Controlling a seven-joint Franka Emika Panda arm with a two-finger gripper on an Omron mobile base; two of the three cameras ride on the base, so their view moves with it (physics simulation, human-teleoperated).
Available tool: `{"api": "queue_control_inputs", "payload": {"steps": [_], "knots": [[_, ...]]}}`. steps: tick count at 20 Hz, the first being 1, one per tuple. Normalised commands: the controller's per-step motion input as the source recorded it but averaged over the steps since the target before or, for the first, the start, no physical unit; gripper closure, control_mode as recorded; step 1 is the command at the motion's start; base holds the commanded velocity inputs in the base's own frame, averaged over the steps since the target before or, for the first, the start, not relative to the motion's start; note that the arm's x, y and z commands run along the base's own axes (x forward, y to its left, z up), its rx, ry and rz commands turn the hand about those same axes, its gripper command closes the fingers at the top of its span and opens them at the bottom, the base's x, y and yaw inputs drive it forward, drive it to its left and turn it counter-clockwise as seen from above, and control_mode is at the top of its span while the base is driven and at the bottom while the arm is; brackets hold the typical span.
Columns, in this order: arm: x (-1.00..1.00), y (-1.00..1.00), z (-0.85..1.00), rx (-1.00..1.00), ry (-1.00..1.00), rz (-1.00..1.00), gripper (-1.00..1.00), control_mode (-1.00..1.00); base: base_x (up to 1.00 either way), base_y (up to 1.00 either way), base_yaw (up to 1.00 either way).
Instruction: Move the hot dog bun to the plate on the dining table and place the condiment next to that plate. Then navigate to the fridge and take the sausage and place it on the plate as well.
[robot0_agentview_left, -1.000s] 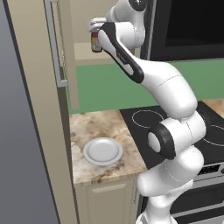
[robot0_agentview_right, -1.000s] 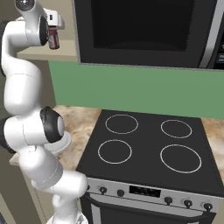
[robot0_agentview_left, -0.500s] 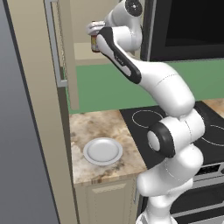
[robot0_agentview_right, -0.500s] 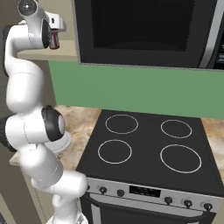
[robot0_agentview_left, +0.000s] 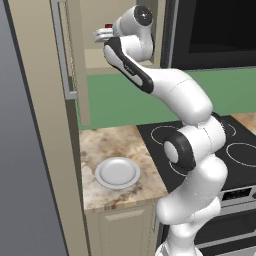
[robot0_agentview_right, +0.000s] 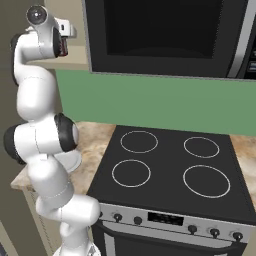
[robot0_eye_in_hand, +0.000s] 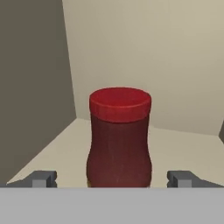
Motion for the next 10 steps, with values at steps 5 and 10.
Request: {"api": "queue_control_inputs", "payload": {"steps": [5,10], "knots": [[0.36,0.07,0.00,0.00,0.00,-0.02,-1.00,-1.00,0.00,0.00,0.00],[0.26,0.00,0.00,-0.01,0.00,-0.06,-1.00,-1.00,0.00,0.00,0.00]]}}
